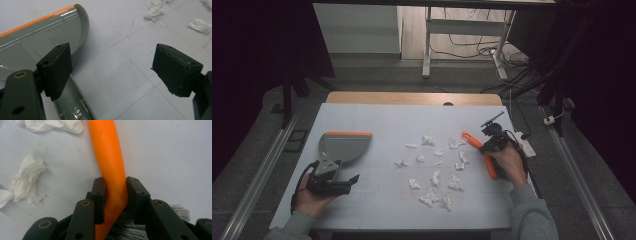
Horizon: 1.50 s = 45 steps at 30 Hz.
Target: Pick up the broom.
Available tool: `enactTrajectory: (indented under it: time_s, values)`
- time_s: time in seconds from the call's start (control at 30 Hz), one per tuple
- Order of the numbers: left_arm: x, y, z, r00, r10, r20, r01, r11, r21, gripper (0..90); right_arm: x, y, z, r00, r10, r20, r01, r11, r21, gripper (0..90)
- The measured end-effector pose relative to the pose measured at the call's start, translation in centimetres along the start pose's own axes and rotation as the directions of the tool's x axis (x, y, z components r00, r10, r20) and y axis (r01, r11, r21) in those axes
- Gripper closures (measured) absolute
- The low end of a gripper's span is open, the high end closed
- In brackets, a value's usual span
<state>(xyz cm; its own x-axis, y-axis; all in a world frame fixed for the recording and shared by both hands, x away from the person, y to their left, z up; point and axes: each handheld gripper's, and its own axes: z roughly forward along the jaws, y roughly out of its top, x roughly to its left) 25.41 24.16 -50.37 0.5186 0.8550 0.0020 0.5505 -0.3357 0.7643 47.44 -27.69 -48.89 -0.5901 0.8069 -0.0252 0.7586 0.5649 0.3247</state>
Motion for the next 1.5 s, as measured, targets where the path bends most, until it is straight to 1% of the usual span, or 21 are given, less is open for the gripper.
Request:
enactTrajectory:
  time_s: [0.1, 0.17, 0.23, 0.27, 0.3, 0.37, 0.4, 0.43, 0.47, 0.6, 0.63, 0.67, 0.7, 0.97, 1.1, 1.13, 1.27, 1.33, 1.4, 1.47, 1.5]
  values:
    - [0.0, 0.0, 0.0, 1.0000, -0.001, -0.001, 0.001, 1.0000, -0.001, 17.5, -0.1, -0.2, -0.6, 1.0000, -0.002, -0.004, 0.002, 1.000, -0.020, 69.2]
    - [0.0, 0.0, 0.0, 1.0000, -0.001, -0.003, 0.001, 1.0000, -0.002, 17.6, -0.5, -0.5, -1.5, 0.9999, 0.015, -0.006, -0.015, 0.998, -0.067, 69.4]
    - [0.0, 0.0, 0.0, 1.0000, 0.000, -0.002, 0.000, 1.0000, -0.002, 17.6, -0.9, -0.8, -2.8, 0.9991, 0.040, -0.008, -0.041, 0.992, -0.121, 69.5]
    - [0.0, 0.0, 0.0, 1.0000, 0.000, -0.002, 0.000, 1.0000, -0.002, 17.6, -1.2, -1.2, -3.9, 0.9980, 0.052, -0.035, -0.057, 0.984, -0.167, 69.6]
    - [0.0, 0.0, 0.0, 1.0000, 0.001, -0.002, -0.001, 1.0000, -0.002, 17.6, -1.2, -1.2, -3.9, 0.9980, 0.052, -0.035, -0.057, 0.984, -0.167, 69.6]
    - [-0.2, 0.1, 0.0, 1.0000, 0.005, -0.007, -0.005, 0.9999, -0.011, 17.7, -1.4, -1.5, -4.9, 0.9966, 0.055, -0.061, -0.066, 0.976, -0.207, 69.6]
    - [-0.3, 0.1, -0.1, 0.9999, 0.006, -0.010, -0.006, 0.9998, -0.020, 17.9, -1.4, -1.6, -5.4, 0.9958, 0.058, -0.071, -0.073, 0.971, -0.227, 69.6]
    - [-0.3, 0.2, -0.2, 0.9999, 0.008, -0.009, -0.008, 0.9995, -0.029, 18.5, -1.3, -1.7, -6.3, 0.9938, 0.059, -0.094, -0.083, 0.960, -0.266, 69.6]
    - [-0.4, 0.2, -0.3, 0.9999, 0.008, -0.008, -0.008, 0.9993, -0.037, 18.5, -1.3, -1.7, -6.3, 0.9938, 0.059, -0.094, -0.083, 0.960, -0.266, 69.6]
    - [-0.4, 0.3, -0.4, 0.9999, 0.013, 0.001, -0.013, 0.9986, -0.052, 18.6, -0.7, -1.5, -7.8, 0.9883, 0.042, -0.147, -0.091, 0.933, -0.347, 69.6]
    - [-0.4, 0.3, -0.4, 0.9999, 0.011, 0.003, -0.011, 0.9985, -0.054, 18.7, -0.4, -1.4, -8.3, 0.9852, 0.033, -0.168, -0.096, 0.920, -0.380, 69.6]
    - [-0.5, 0.4, -0.4, 0.9999, 0.009, 0.006, -0.009, 0.9982, -0.059, 18.7, -0.4, -1.4, -8.3, 0.9852, 0.033, -0.168, -0.096, 0.920, -0.380, 69.6]
    - [-0.5, 0.4, -0.4, 0.9999, 0.008, 0.008, -0.007, 0.9981, -0.061, 18.7, -0.2, -1.4, -8.5, 0.9833, 0.031, -0.179, -0.101, 0.914, -0.394, 69.6]
    - [-1.7, 1.5, 0.0, 0.9983, 0.037, 0.045, -0.032, 0.9934, -0.110, 20.2, 0.8, -1.1, -9.5, 0.9689, 0.023, -0.246, -0.148, 0.854, -0.500, 69.6]
    - [-2.4, 2.5, 0.6, 0.9932, 0.033, 0.112, -0.016, 0.9891, -0.146, 21.0, 1.3, -0.9, -10.0, 0.9597, 0.026, -0.280, -0.176, 0.832, -0.525, 69.6]
    - [-2.5, 2.8, 0.8, 0.9920, 0.031, 0.122, -0.012, 0.9879, -0.154, 21.1, 1.4, -0.8, -10.1, 0.9584, 0.025, -0.284, -0.180, 0.826, -0.534, 69.6]
    - [-2.8, 3.4, 1.8, 0.9900, 0.024, 0.139, -0.003, 0.9890, -0.148, 21.9, 2.0, -0.6, -10.2, 0.9569, 0.027, -0.289, -0.188, 0.815, -0.548, 69.6]
    - [-2.7, 3.7, 2.1, 0.9883, 0.005, 0.153, 0.018, 0.9886, -0.149, 22.3, 2.3, -0.4, -10.1, 0.9507, 0.030, -0.309, -0.203, 0.812, -0.547, 69.6]
    - [-2.6, 4.0, 2.3, 0.9856, -0.016, 0.169, 0.044, 0.9852, -0.166, 23.1, 2.7, -0.2, -10.0, 0.9398, 0.033, -0.340, -0.229, 0.799, -0.556, 69.6]
    - [-2.6, 4.2, 2.5, 0.9794, -0.033, 0.199, 0.070, 0.9811, -0.180, 23.8, 3.2, 0.0, -9.9, 0.9300, 0.022, -0.367, -0.240, 0.791, -0.562, 69.6]
    - [-2.6, 4.4, 2.7, 0.9778, -0.036, 0.206, 0.075, 0.9806, -0.181, 23.9, 3.6, 0.2, -9.9, 0.9308, 0.019, -0.365, -0.238, 0.789, -0.567, 69.6]
